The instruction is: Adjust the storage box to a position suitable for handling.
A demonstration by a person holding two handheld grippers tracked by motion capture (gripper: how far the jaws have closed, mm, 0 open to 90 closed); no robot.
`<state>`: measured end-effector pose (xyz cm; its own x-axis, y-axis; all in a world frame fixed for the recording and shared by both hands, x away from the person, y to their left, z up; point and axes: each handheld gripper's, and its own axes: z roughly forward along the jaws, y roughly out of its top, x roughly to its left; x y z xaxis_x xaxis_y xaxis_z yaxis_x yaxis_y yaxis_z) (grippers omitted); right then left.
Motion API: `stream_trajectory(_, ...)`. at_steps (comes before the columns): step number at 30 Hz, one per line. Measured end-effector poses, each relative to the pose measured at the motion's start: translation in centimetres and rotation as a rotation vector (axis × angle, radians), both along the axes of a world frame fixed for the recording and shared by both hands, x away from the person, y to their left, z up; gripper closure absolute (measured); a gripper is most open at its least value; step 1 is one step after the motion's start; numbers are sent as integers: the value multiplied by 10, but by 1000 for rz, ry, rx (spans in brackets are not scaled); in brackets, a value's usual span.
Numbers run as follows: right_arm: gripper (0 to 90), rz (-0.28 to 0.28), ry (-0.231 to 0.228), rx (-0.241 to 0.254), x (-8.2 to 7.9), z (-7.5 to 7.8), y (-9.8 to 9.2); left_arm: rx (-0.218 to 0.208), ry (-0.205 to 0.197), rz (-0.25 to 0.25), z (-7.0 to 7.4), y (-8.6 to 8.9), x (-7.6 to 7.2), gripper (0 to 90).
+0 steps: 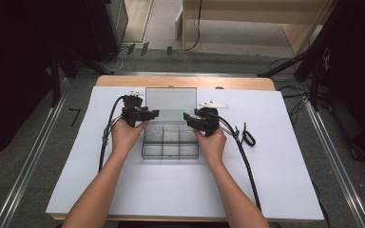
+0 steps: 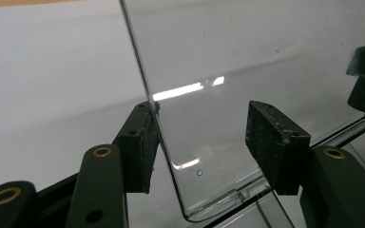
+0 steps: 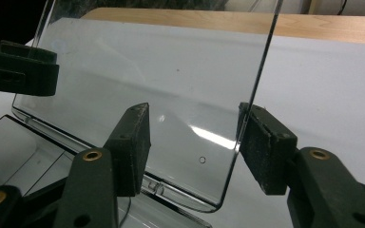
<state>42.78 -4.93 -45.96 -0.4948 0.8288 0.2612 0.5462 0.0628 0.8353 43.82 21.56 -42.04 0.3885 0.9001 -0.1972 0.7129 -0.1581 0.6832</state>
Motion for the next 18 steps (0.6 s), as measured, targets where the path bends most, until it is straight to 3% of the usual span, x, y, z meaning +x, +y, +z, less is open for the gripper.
stream_trajectory(18,381,10,37,28,3,-7,2,-34,65,20,-6,0,5,414)
